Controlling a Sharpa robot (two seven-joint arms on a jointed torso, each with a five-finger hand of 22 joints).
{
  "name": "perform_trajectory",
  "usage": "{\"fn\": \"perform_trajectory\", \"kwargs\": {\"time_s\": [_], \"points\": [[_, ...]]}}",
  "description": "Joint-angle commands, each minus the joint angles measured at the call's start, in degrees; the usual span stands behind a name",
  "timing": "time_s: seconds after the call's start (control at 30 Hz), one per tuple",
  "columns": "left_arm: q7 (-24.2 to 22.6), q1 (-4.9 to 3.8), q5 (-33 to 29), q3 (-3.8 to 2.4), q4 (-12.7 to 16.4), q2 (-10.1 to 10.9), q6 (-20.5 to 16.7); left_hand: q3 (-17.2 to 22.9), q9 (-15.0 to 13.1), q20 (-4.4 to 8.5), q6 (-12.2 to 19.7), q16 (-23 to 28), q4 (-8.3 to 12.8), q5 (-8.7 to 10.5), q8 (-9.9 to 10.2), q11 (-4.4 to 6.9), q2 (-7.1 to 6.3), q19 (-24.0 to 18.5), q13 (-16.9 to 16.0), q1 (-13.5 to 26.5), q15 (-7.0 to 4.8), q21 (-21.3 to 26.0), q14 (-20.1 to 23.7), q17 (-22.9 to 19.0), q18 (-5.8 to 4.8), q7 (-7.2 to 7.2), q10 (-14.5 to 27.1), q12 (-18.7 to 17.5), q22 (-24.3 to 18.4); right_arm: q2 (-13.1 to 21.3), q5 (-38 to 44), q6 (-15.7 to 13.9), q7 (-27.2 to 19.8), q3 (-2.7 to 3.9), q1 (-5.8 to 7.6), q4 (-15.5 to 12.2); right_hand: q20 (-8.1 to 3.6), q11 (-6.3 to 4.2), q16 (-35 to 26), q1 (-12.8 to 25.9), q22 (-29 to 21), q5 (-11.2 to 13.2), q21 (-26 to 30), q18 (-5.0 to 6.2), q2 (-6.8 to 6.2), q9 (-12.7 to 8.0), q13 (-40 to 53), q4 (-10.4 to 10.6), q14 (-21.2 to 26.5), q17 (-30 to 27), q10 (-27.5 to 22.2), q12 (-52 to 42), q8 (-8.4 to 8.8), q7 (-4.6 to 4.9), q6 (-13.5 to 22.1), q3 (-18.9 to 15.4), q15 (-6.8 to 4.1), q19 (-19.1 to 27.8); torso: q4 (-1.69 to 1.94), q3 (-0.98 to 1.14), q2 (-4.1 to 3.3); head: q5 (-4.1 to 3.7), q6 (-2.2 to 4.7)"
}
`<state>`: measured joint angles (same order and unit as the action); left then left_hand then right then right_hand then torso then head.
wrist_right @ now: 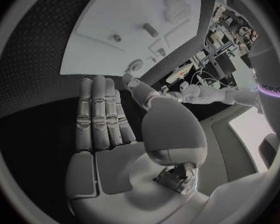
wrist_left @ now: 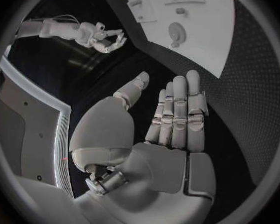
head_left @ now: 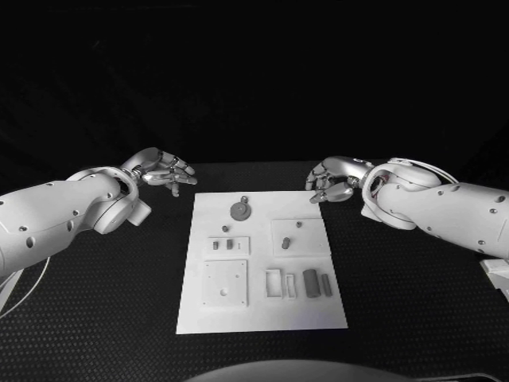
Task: Assemble the parts on the task board
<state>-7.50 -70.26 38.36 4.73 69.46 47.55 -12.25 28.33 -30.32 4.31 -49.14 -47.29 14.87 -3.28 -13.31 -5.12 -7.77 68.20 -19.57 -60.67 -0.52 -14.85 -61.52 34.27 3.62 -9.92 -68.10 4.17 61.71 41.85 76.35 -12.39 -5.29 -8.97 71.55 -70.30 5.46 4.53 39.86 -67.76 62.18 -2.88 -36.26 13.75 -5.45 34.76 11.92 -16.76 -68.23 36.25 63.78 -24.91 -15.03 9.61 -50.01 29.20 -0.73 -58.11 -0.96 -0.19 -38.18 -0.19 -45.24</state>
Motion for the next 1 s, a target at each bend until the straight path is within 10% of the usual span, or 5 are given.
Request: {"fn": "perform_trajectory", "kwargs": {"time_s": [0.03, 0.37, 0.63, 1.0], "points": [[-2.97, -0.03, -6.54, -0.02, 0.45, -0.14, 2.20, -0.54, -0.01, -0.02, 0.05, 0.58, 0.11, 0.07, -0.26, -0.57, 0.75, 0.57, -0.06, 0.04, 0.18, 0.56, -0.49, 0.02, 2.59, -0.40, -0.55, -0.02, -0.24, -0.08, 5.86, -1.61, -1.05, -0.45, -0.71, 0.55, -1.84, 0.23, 1.83, -0.72, 0.98, 0.10, -1.96, 1.25, -0.07, -0.48, -0.97, -0.06, -2.62, 0.93, -0.91, 2.28, 0.58, 0.45, 0.53, 0.47, -0.80, -2.93, 0.03, -0.10, -0.01, -0.06, 0.39], [-3.10, -0.02, -6.55, -0.01, 1.29, -0.16, 2.18, -0.84, -0.02, 0.12, -0.18, 1.14, 0.45, 0.10, -0.54, -0.73, 0.91, 0.66, -0.09, -0.07, 0.33, 1.08, -0.45, 0.17, 2.33, -0.65, -0.20, -0.18, -0.70, -1.14, 13.05, -4.80, 2.88, -1.48, -3.13, -0.60, -8.67, 1.16, 18.28, -1.04, 7.75, 0.02, -12.41, 1.25, 0.90, -2.44, -5.69, 0.00, -7.94, 10.61, -1.88, 11.77, 1.55, 0.20, 0.62, -0.01, -0.10, -12.51, -0.06, 0.00, -0.11, 0.07, 0.71], [-3.04, -0.01, -6.49, 0.00, 1.18, -0.31, 2.13, -0.92, 0.01, 0.25, -0.17, 1.21, 0.59, 0.10, -0.61, -0.75, 1.05, 0.91, -0.11, -0.21, 0.33, 1.16, -0.65, 0.32, 2.25, -0.67, -0.07, -0.20, -0.81, -2.37, 12.63, -8.80, 3.29, -1.68, -3.89, -0.16, -6.79, 5.20, 15.05, -1.70, 6.27, 0.17, -8.51, 0.67, 0.29, -3.56, -8.30, 0.07, -3.57, 8.07, -12.15, 19.77, 2.98, -0.99, 3.05, 3.57, 3.75, -8.34, 0.14, -0.08, -0.09, -0.19, 0.63], [-2.70, -0.01, -6.45, 0.00, 1.11, -0.33, 2.24, -1.16, 0.05, 0.47, -0.15, 1.20, 0.62, 0.10, -0.71, -0.73, 1.14, 1.44, -0.17, -0.15, 0.27, 1.15, -1.09, 0.60, 2.15, -0.68, -0.01, -0.18, -0.89, -3.61, 14.35, -9.66, 3.72, -1.90, -5.77, 1.37, -5.70, 3.80, 14.35, -1.30, 5.88, 0.13, -7.39, 1.09, -1.53, -3.30, -6.70, 0.03, -3.71, 6.34, -7.06, 17.73, 1.70, 0.34, 1.28, 5.46, 2.43, -7.90, 0.04, -0.10, -0.08, 0.00, 0.38]]}}
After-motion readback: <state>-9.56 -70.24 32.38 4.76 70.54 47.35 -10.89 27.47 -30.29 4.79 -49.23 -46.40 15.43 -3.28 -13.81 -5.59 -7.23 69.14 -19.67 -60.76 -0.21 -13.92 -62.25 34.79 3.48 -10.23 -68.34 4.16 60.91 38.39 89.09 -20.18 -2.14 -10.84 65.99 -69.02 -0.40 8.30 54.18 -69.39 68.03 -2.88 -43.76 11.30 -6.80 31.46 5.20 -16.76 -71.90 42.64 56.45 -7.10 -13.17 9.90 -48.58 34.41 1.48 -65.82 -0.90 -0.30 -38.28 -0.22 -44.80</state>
